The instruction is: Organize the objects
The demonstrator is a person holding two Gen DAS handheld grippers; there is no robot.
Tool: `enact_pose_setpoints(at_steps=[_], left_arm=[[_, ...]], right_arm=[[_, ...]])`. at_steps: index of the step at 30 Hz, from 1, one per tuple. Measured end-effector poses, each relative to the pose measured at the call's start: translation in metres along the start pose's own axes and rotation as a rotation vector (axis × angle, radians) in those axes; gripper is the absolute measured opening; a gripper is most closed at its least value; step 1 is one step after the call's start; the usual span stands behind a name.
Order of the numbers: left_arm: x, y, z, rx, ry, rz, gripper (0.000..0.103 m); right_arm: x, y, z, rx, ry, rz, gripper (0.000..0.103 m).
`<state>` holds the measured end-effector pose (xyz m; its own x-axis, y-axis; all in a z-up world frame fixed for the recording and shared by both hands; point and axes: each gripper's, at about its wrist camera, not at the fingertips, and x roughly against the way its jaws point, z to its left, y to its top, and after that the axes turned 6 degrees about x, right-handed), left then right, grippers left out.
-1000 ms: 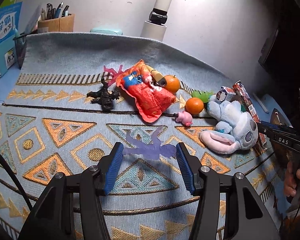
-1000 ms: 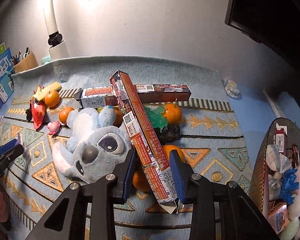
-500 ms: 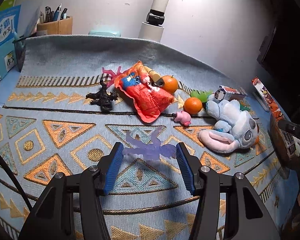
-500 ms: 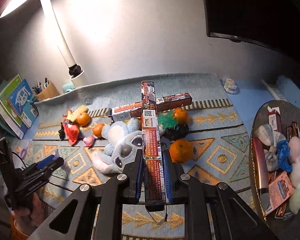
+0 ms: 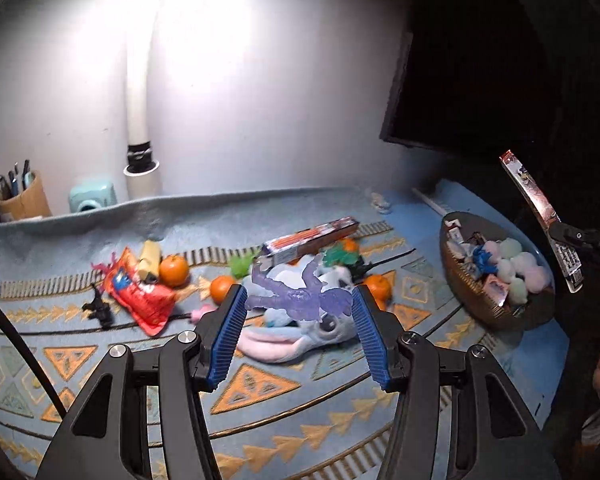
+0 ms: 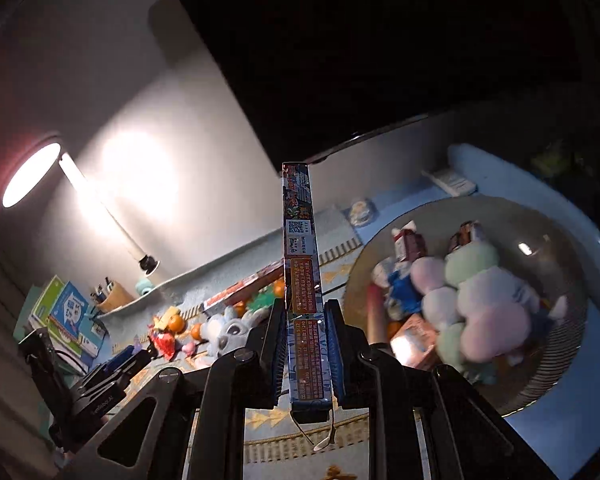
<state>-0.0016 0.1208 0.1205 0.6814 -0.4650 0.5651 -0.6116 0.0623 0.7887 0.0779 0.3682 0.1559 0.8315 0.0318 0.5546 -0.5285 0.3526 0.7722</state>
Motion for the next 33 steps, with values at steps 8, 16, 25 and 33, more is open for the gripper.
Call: enact_pose_setpoints(at_steps=[8, 16, 25, 33], left_arm=[[-0.044, 0.030, -0.136, -0.146, -0.207, 0.014, 0.052], [-0.108, 0.024, -0.213, -0.189, -0.291, 0.098, 0.053], [-0.118, 0.016, -0.196, -0.093, -0.266, 0.128, 0.074], [-0.083, 0.006, -0.130, 0.028, -0.220, 0.134, 0.074]], right_arm=[[0.028, 0.037, -0.100, -0.046, -0.236, -0.027, 0.018], [0.001, 0.040, -0.146, -0.011, -0.303, 0.069, 0.018], [-0.012, 0.034, -0.159, -0.033, -0.285, 0.110, 0.049], [0.008, 0.017, -0.133, -0.056, -0.168, 0.078, 0.049]])
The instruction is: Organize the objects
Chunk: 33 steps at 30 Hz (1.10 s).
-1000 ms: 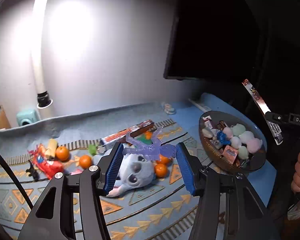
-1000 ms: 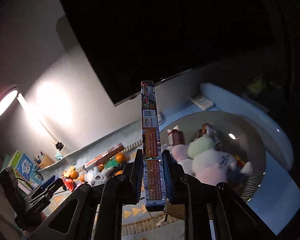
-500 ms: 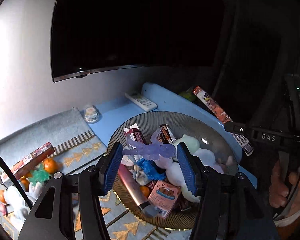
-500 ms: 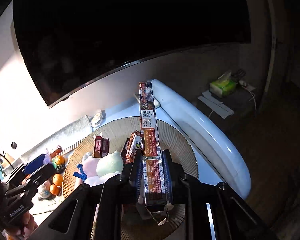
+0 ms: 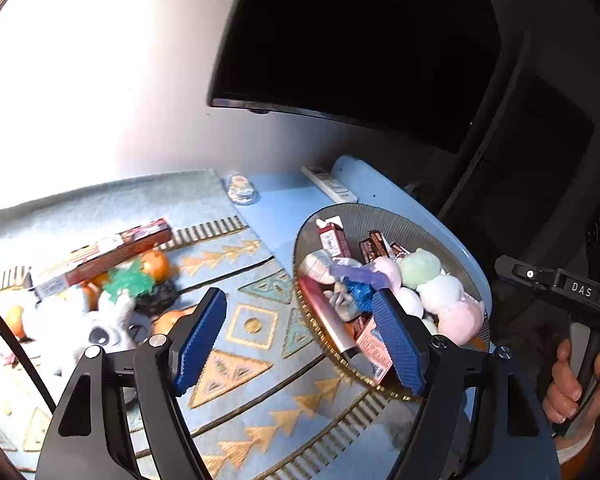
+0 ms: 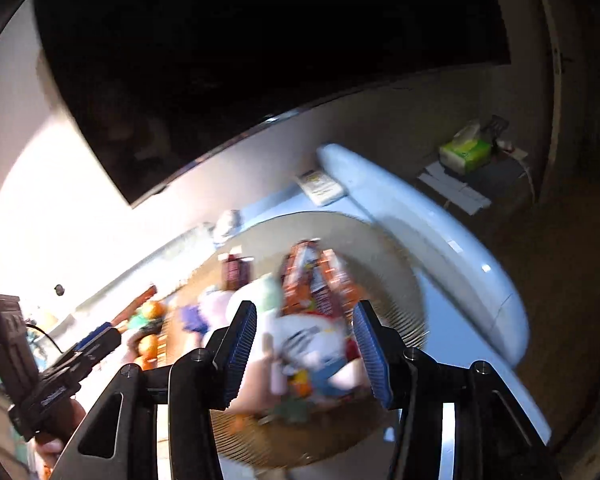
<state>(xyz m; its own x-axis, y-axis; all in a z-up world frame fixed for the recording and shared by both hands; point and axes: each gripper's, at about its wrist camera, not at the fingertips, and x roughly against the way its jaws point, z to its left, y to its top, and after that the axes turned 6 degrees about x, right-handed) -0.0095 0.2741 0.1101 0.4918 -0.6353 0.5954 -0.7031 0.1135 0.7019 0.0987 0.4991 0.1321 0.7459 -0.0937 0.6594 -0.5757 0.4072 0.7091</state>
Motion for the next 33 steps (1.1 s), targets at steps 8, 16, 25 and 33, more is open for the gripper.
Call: enact_pose_setpoints(at_steps=[8, 16, 25, 33], left_arm=[[0.081, -0.022, 0.076, 0.065, 0.161, -0.100, 0.074], [0.161, -0.045, 0.232, 0.340, 0.424, -0.191, 0.074], [0.145, -0.049, 0.322, 0.290, 0.488, -0.055, 0.074], [0.094, -0.024, 0.334, 0.121, 0.514, 0.031, 0.075]], right_arm=[[0.030, -0.028, 0.101, 0.124, 0.194, -0.054, 0.069], [-0.036, -0.093, 0.215, 0.265, 0.289, 0.055, 0.073], [-0.139, -0.146, 0.250, 0.232, 0.318, 0.214, 0.073], [-0.138, -0.146, 0.250, 0.243, 0.313, 0.218, 0.073]])
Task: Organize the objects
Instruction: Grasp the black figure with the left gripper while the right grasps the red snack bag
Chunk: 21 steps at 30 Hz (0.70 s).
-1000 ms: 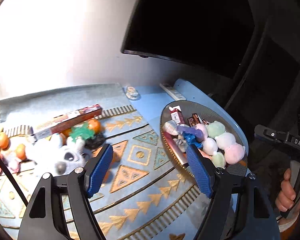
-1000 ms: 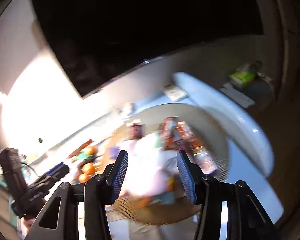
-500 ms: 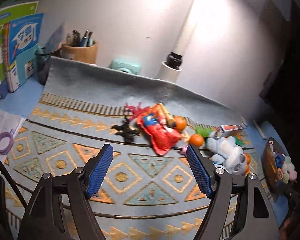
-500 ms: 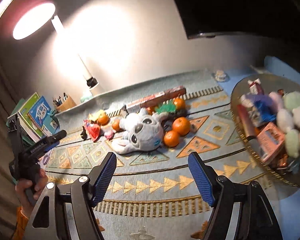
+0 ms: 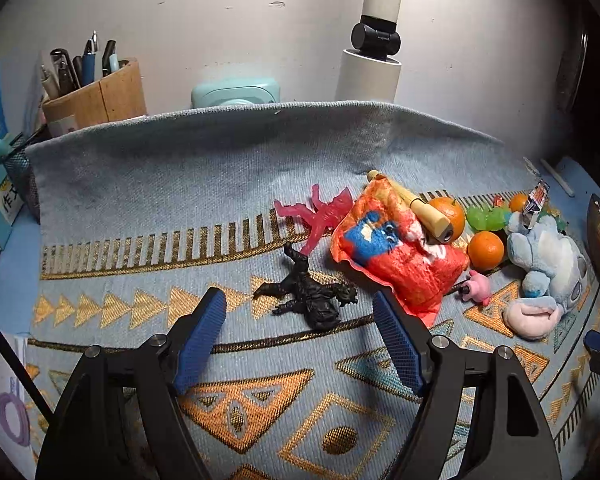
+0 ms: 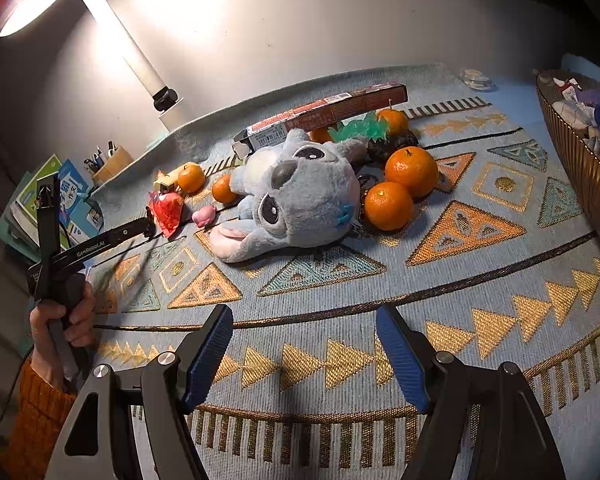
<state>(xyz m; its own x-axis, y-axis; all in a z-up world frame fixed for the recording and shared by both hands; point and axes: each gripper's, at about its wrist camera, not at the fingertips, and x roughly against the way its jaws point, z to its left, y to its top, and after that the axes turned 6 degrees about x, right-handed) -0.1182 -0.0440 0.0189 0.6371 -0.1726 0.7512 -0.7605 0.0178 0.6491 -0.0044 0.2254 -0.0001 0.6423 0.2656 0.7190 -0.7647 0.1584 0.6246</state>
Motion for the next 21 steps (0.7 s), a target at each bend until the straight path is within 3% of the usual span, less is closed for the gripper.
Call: enact_pose_setpoints(at_steps=[5, 7, 13, 15, 18, 21], left_arm=[[-0.016, 0.003, 0.002, -0.025, 0.021, 0.033, 0.072], [-0.014, 0.003, 0.004, -0.030, -0.017, 0.027, 0.053], [0.006, -0.003, 0.012, -0.005, -0.019, -0.023, 0.050], [0.021, -0.008, 0.016, 0.022, -0.028, -0.024, 0.050], [0.049, -0.019, 0.019, 0.050, -0.019, -0.056, 0.050], [0.066, -0.029, 0.024, 0.140, -0.031, -0.087, 0.050]], right_arm=[[-0.002, 0.000, -0.005, -0.026, 0.024, 0.004, 0.073], [-0.003, 0.000, -0.005, -0.025, 0.023, 0.004, 0.073], [-0.005, -0.002, 0.005, 0.013, -0.020, 0.012, 0.073], [-0.006, -0.003, 0.016, 0.051, -0.031, 0.026, 0.073], [-0.010, 0.009, 0.049, 0.110, 0.078, 0.055, 0.073], [-0.022, 0.033, 0.091, 0.197, 0.114, 0.079, 0.073]])
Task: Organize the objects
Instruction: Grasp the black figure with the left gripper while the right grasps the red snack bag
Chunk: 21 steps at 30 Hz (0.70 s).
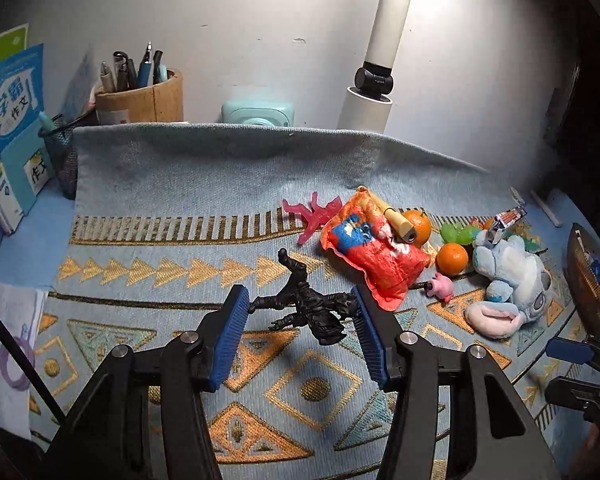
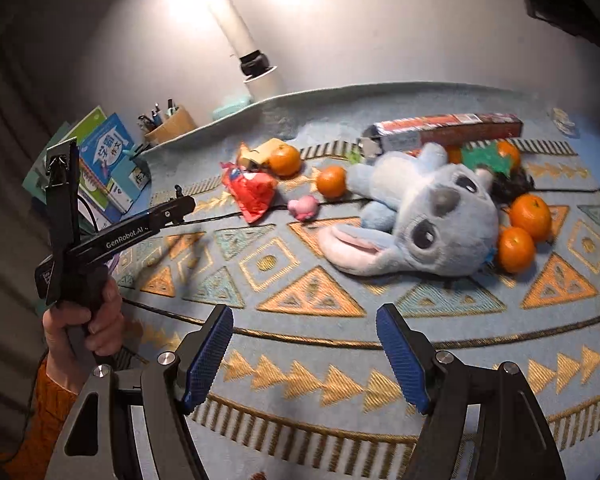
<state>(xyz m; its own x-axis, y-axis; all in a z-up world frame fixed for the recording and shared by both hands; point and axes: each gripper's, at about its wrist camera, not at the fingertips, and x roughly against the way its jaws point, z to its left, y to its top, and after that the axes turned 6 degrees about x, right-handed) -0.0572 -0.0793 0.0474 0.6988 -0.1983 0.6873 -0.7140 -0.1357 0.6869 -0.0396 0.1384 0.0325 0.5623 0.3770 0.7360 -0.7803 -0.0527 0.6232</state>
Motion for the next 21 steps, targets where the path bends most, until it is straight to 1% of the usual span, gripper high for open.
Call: enact_pose_setpoints(at_steps=[2, 3, 4, 5, 9, 11, 12, 13, 14, 16, 17, 18, 19, 20, 21], left_arm=[[0.000, -0.004, -0.011, 0.036, 0.008, -0.043, 0.050], [0.000, -0.006, -0.008, 0.047, 0.011, -0.062, 0.050], [-0.012, -0.003, -0.009, 0.060, 0.009, -0.071, 0.050], [-0.010, -0.005, -0.006, 0.076, 0.006, -0.078, 0.050], [-0.007, -0.006, 0.006, 0.113, 0.046, -0.113, 0.051], [-0.007, -0.005, 0.013, 0.135, 0.061, -0.118, 0.051], [-0.007, -0.004, 0.016, 0.150, 0.053, -0.112, 0.051], [-0.008, -0.003, 0.020, 0.168, 0.038, -0.105, 0.051], [-0.009, -0.001, 0.022, 0.181, 0.026, -0.101, 0.051], [-0.009, 0.000, 0.024, 0.194, 0.013, -0.098, 0.051], [-0.008, -0.001, 0.024, 0.196, 0.014, -0.098, 0.051], [-0.008, -0.001, 0.024, 0.196, 0.012, -0.096, 0.051], [-0.007, -0.002, 0.025, 0.197, 0.008, -0.096, 0.051], [-0.007, -0.002, 0.025, 0.198, 0.005, -0.095, 0.051], [-0.007, -0.002, 0.025, 0.200, 0.002, -0.094, 0.051]], right_arm=[[-0.014, 0.023, 0.019, 0.052, 0.002, 0.013, 0.073], [-0.022, 0.033, 0.027, 0.078, -0.009, 0.017, 0.073], [-0.030, 0.042, 0.033, 0.103, -0.024, 0.021, 0.073], [-0.040, 0.051, 0.037, 0.119, -0.038, 0.031, 0.073], [-0.078, 0.078, 0.036, 0.094, -0.072, 0.041, 0.072], [-0.095, 0.086, 0.031, 0.063, -0.100, 0.051, 0.068], [-0.104, 0.089, 0.028, 0.041, -0.102, 0.061, 0.065], [-0.112, 0.091, 0.025, 0.015, -0.098, 0.071, 0.062], [-0.118, 0.092, 0.021, -0.011, -0.087, 0.080, 0.061], [-0.130, 0.093, 0.018, -0.053, -0.061, 0.091, 0.053], [-0.132, 0.093, 0.019, -0.064, -0.049, 0.082, 0.053], [-0.131, 0.092, 0.021, -0.062, -0.045, 0.069, 0.047], [-0.130, 0.091, 0.024, -0.055, -0.024, 0.061, 0.035], [-0.129, 0.090, 0.027, -0.050, -0.011, 0.057, 0.033], [-0.125, 0.088, 0.030, -0.047, -0.006, 0.049, 0.027]])
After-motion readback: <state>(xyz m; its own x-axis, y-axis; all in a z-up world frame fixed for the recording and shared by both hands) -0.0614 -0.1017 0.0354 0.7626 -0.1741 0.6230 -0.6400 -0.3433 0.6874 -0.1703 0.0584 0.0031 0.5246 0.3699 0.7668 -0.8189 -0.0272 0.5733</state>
